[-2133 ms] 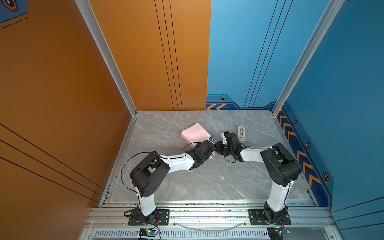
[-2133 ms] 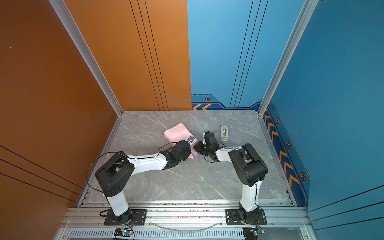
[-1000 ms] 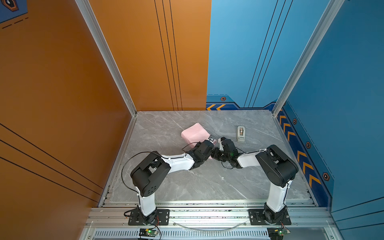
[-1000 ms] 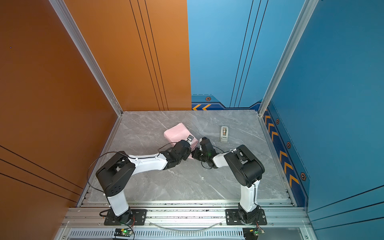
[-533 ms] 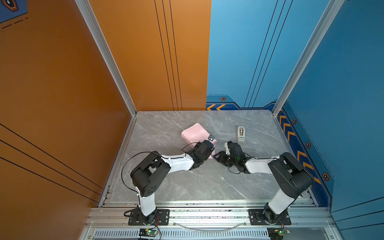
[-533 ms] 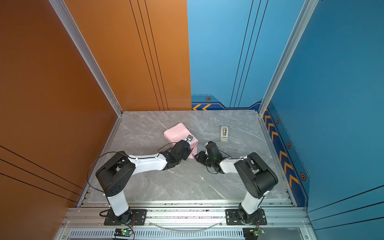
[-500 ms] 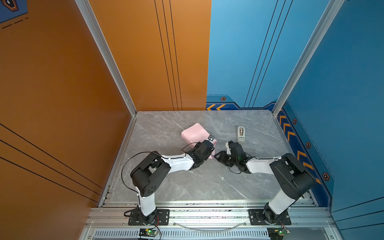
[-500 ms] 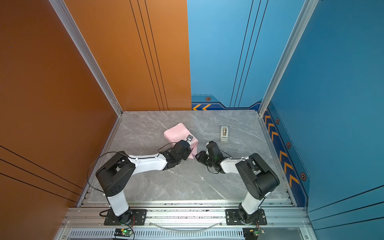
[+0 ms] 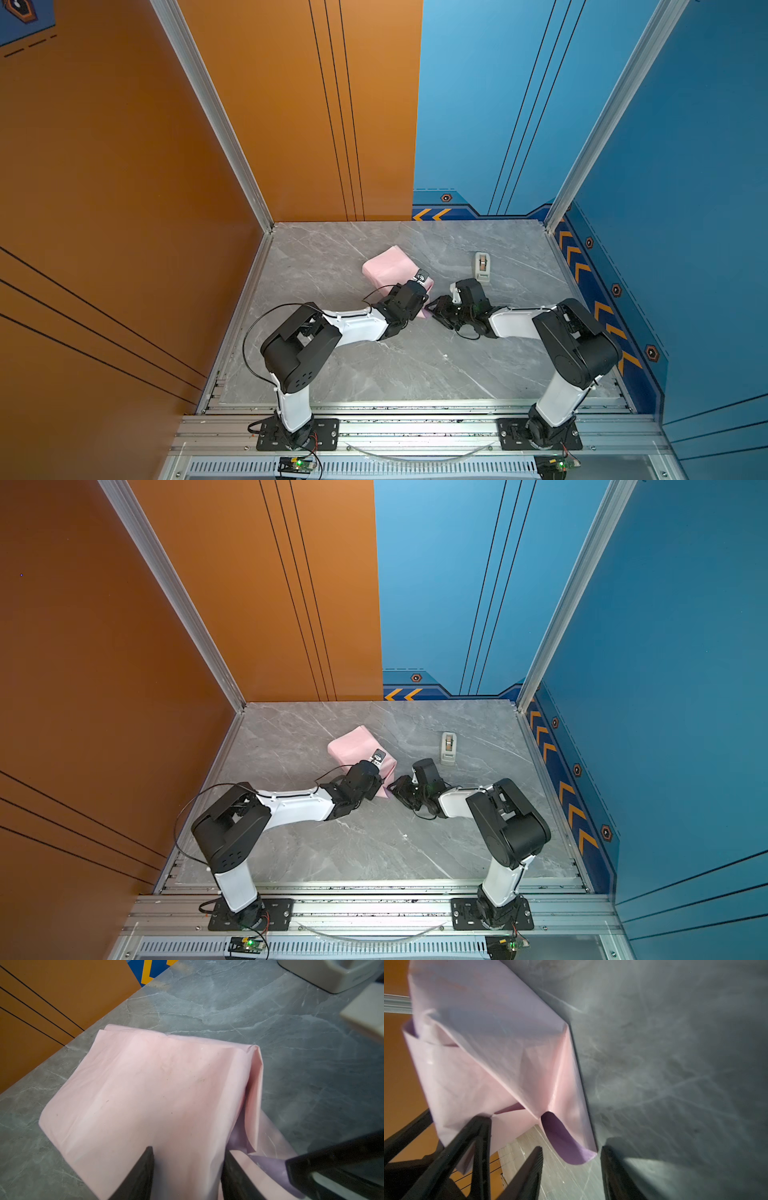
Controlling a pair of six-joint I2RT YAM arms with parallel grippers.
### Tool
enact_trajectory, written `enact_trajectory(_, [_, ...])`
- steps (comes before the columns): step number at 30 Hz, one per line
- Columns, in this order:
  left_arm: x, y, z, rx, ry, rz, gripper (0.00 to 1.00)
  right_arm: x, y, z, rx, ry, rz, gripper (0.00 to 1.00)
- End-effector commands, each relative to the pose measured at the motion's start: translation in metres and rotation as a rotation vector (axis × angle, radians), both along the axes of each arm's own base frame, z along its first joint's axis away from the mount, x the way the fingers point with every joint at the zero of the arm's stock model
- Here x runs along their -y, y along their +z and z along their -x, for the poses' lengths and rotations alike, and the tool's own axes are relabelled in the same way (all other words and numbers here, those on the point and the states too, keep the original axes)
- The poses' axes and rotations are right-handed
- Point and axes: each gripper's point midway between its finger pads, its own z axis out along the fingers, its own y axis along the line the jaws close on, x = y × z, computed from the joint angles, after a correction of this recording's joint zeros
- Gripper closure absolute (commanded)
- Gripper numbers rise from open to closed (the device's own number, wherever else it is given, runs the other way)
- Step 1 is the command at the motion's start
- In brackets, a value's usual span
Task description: Wrap the gift box in paper
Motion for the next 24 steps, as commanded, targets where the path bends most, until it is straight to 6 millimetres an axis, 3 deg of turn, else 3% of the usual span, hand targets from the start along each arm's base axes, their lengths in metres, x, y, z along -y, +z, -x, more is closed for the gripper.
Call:
enact_trajectory(1, [-0.036, -0.106, 0.058, -0.365, -0.046, -0.16, 0.5, 0.007, -0.028, 0.005, -0.102, -0.024, 0.044, 0.51])
enact_trajectory(11, [-0.036, -0.105, 0.056, -0.365, -0.045, -0.153, 0.5, -0.008, -0.022, -0.008, -0.067, 0.014, -0.013, 0.52])
enact_trajectory(19, [-0.035, -0.105, 0.054, -0.363, -0.046, -0.146, 0.5, 0.007, -0.021, -0.022, -0.016, -0.003, 0.052, 0.49])
enact_trajectory(24, [-0.037, -0.105, 0.054, -0.364, -0.044, -0.151, 0.5, 0.013, -0.018, -0.02, -0.011, 0.021, 0.117, 0.49])
